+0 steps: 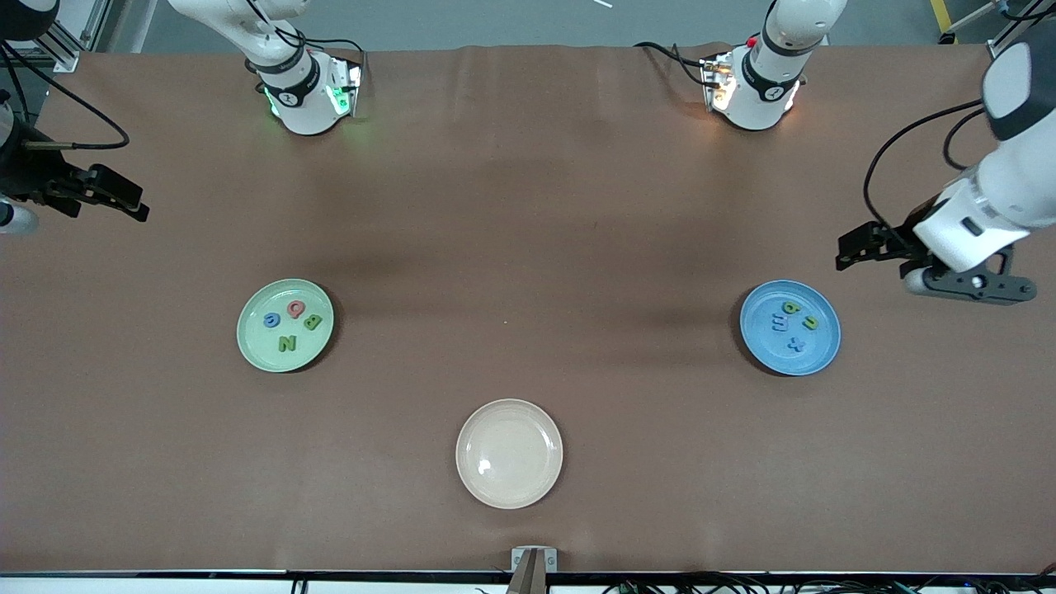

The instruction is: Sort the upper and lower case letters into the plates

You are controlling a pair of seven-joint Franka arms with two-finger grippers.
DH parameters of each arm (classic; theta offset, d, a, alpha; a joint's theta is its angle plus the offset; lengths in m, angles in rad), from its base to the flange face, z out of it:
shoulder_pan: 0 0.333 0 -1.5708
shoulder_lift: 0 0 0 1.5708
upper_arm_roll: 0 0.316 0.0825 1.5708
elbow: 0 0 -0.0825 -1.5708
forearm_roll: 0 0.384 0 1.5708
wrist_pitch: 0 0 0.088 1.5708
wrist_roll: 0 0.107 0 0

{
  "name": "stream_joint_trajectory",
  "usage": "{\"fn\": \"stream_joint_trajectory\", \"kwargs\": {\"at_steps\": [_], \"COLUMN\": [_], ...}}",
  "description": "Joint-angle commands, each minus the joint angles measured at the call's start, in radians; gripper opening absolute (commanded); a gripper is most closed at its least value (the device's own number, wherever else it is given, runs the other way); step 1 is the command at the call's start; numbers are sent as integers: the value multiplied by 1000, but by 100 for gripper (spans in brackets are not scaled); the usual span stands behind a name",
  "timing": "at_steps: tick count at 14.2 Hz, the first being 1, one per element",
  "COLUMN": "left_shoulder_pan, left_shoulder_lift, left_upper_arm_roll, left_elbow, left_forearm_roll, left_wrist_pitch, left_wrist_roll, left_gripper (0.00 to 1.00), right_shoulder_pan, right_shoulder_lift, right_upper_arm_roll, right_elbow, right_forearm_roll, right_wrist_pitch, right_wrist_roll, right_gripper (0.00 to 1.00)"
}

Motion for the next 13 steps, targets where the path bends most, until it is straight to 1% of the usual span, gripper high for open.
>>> {"fn": "stream_joint_trajectory", "kwargs": {"at_steps": [1, 3, 5, 8, 10, 11, 13], "left_shoulder_pan": [3, 5, 5, 6, 8, 6, 6], "left_shoulder_lift": [-68, -72, -74, -72, -72, -72, -74], "left_upper_arm_roll": [53, 70, 73, 84, 86, 102, 105], "left_elbow": [52, 64, 90, 96, 115, 118, 133], "left_forearm_roll": [-70, -69, -64, -28, -26, -29, -34], "left_wrist_pitch": [-86, -98, -112, -128, -141, -149, -131], "left_wrist_roll": [25, 24, 13, -1, 2, 6, 13], "left_gripper": [100, 100, 100, 100, 100, 100, 100], "right_shoulder_pan": [-9, -12, -15, -17, -22, -23, -23], "right_shoulder_lift": [-23, -22, -22, -22, -22, -22, -22], "right_upper_arm_roll": [8, 8, 5, 2, 0, 0, -1], "right_elbow": [-25, -23, -23, -23, -23, -23, -23], "right_forearm_roll": [14, 14, 14, 17, 52, 55, 55], "right_wrist_pitch": [12, 14, 14, 17, 17, 17, 17], "right_wrist_roll": [-8, -20, -74, -72, -74, -74, -74], "right_gripper": [100, 100, 100, 100, 100, 100, 100]}}
